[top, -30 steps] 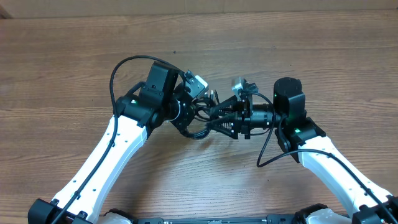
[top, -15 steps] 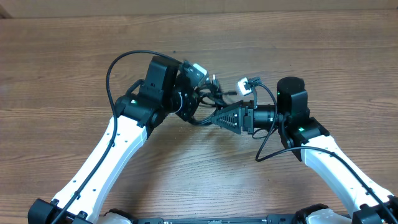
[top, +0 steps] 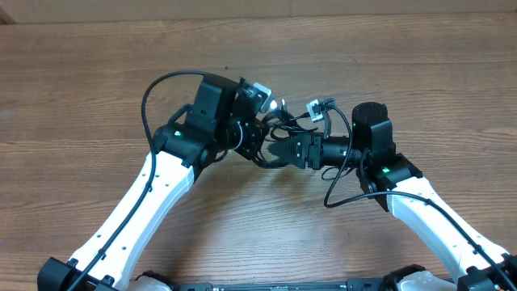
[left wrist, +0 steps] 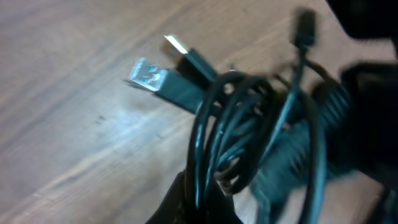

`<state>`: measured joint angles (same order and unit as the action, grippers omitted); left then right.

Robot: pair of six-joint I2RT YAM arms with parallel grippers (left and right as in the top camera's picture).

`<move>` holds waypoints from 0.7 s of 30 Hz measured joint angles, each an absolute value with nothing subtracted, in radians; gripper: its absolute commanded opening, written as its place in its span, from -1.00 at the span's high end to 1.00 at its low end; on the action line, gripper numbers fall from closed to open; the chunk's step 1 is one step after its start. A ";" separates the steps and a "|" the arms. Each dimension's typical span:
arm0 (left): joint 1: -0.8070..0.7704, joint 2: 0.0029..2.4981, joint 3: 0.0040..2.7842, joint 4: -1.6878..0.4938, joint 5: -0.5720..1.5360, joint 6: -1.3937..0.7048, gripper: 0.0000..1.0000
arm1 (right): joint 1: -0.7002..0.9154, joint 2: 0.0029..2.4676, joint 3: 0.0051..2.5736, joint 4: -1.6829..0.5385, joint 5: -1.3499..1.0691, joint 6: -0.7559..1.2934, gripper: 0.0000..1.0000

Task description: Untangle cables

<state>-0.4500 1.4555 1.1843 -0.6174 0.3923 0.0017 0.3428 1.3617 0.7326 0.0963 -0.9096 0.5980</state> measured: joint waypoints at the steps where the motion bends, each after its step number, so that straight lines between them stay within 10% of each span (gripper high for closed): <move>1: -0.452 1.456 1.184 -0.630 0.405 -0.001 0.92 | 0.343 1.362 0.733 0.096 -0.885 0.599 -0.02; 10: -0.454 1.456 1.184 -0.684 0.514 -0.010 0.91 | 0.343 1.362 0.733 0.095 -0.785 0.575 -0.03; 16: -0.451 1.460 1.184 -0.686 0.535 -0.019 0.92 | 0.343 1.361 0.733 0.096 -0.777 0.561 0.92; 21: -0.451 1.462 1.184 -0.685 0.543 -0.021 0.91 | 0.346 1.357 0.733 0.100 -0.786 0.561 0.92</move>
